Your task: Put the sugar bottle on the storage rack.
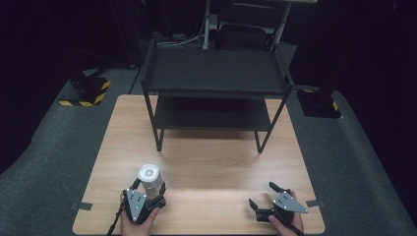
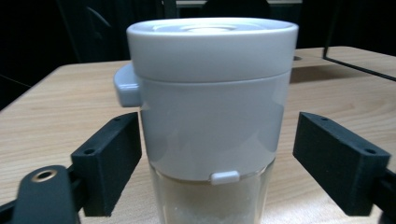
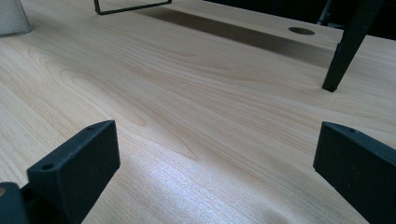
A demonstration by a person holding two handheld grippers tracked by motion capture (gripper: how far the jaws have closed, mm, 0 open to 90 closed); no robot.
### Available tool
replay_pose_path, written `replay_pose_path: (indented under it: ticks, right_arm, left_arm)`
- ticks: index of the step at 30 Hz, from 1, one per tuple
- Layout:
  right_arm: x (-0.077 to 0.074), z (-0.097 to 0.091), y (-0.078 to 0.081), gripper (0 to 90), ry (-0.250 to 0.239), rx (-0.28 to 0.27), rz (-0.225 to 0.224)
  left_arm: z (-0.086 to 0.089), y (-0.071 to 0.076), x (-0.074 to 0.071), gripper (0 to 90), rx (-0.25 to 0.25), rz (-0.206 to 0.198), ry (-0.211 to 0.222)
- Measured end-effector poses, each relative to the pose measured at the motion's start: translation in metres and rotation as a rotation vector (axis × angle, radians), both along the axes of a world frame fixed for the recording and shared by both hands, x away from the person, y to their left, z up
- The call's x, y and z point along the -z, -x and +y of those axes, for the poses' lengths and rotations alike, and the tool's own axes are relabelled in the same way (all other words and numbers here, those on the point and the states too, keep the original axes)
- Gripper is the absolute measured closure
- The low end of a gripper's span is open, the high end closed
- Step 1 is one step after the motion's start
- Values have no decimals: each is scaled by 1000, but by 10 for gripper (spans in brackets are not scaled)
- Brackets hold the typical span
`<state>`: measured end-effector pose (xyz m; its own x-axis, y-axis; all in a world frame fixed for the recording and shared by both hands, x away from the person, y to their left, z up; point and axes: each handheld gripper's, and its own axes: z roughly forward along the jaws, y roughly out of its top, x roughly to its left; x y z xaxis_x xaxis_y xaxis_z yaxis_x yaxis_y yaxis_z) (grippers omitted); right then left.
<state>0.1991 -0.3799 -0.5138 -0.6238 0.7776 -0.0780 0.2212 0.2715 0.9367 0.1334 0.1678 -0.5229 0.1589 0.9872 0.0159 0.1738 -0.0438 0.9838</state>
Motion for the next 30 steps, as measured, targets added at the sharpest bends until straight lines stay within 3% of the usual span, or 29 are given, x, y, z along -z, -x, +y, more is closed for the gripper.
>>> replay_pose_path:
  ticks: [3, 12, 21, 26, 30]
  right_arm:
    - [0, 0, 0, 0, -1, -1, 0]
    - [0, -1, -1, 0, -3, -6, 0]
    - [0, -1, -1, 0, -2, -11, -2]
    - [0, -1, -1, 0, 0, -12, -3]
    - [0, -1, -1, 0, 0, -12, -4]
  left_arm:
    - [-14, 2, 4, 193, -48, -29, -18]
    - [-36, 2, 12, 273, -150, -66, 10]
    - [-33, 0, 13, 307, -146, -73, 22]
    - [-26, 0, 14, 308, -114, -81, 0]
    - [-18, -1, 14, 308, -88, -80, 10]
